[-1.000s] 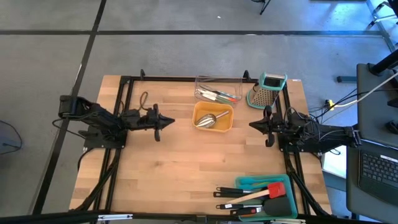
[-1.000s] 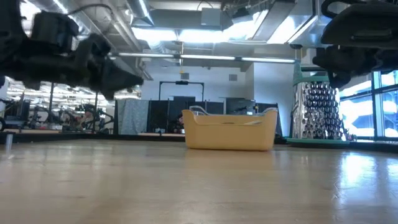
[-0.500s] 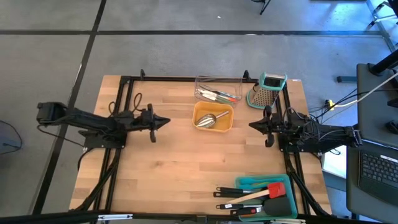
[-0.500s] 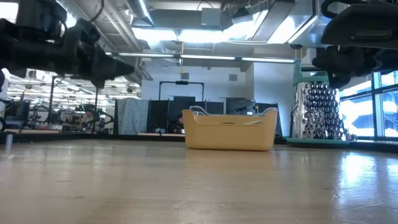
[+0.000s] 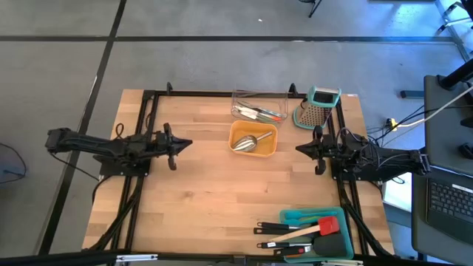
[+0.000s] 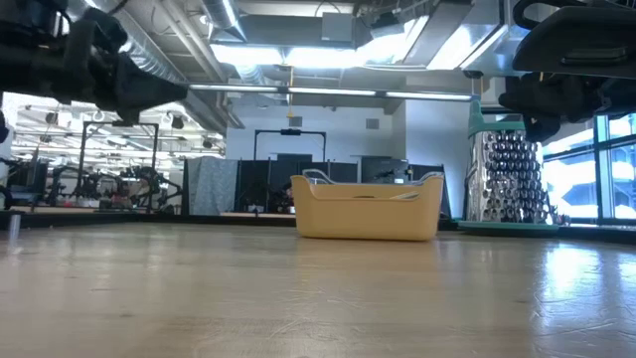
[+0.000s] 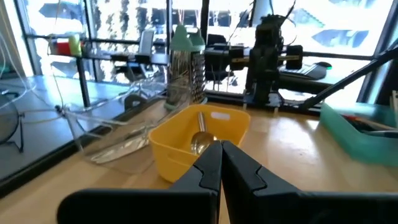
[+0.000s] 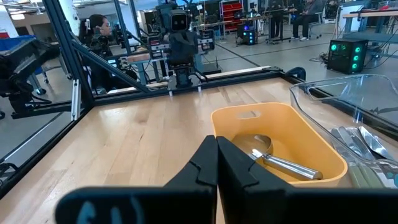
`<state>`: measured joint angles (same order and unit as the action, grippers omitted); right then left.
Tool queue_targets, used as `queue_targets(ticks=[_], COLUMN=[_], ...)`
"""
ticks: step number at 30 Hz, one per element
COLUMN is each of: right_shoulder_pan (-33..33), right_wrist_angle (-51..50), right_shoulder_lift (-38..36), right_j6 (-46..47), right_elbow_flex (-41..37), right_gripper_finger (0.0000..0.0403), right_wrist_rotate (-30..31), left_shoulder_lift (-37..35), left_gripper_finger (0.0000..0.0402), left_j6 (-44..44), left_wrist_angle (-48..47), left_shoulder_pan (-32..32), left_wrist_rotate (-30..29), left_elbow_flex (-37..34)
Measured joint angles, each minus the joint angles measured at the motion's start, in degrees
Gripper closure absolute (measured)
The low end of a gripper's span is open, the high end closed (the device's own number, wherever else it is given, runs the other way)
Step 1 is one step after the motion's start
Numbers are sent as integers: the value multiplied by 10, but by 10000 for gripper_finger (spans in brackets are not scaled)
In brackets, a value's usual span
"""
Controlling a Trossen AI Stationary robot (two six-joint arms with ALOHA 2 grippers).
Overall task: Pick & Place Kitchen Items
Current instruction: Return to Home Position
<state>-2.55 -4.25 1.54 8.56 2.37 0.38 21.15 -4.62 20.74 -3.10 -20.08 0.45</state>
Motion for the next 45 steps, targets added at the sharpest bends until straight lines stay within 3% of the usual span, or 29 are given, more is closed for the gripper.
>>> queue_targets(ticks=[7, 11, 19, 24, 34, 38, 45], right_shoulder_pan=[0, 0, 0, 0, 0, 0, 0], right_wrist_angle=[0, 1, 2, 2, 2, 2, 2], right_shoulder_lift=[0, 0, 0, 0, 0, 0, 0], right_j6=[0, 0, 0, 0, 0, 0, 0], right_elbow_flex=[0, 0, 0, 0, 0, 0, 0], right_gripper_finger=[403, 403, 403, 403, 403, 403, 403], right_wrist_rotate=[0, 0, 0, 0, 0, 0, -1], left_shoulder_lift=[-158, -211, -211, -211, -202, -202, -202], left_gripper_finger=[400, 400, 400, 400, 401, 401, 401], left_j6=[4, 27, 57, 6, 7, 30, 64], left_wrist_angle=[-163, -169, -213, -274, -252, -168, -166], left_shoulder_pan=[-41, -68, -130, -162, -162, -149, -112], left_wrist_rotate=[-62, -69, -148, -211, -218, -186, -166], left_elbow_flex=[0, 2, 18, 33, 28, 1, 0])
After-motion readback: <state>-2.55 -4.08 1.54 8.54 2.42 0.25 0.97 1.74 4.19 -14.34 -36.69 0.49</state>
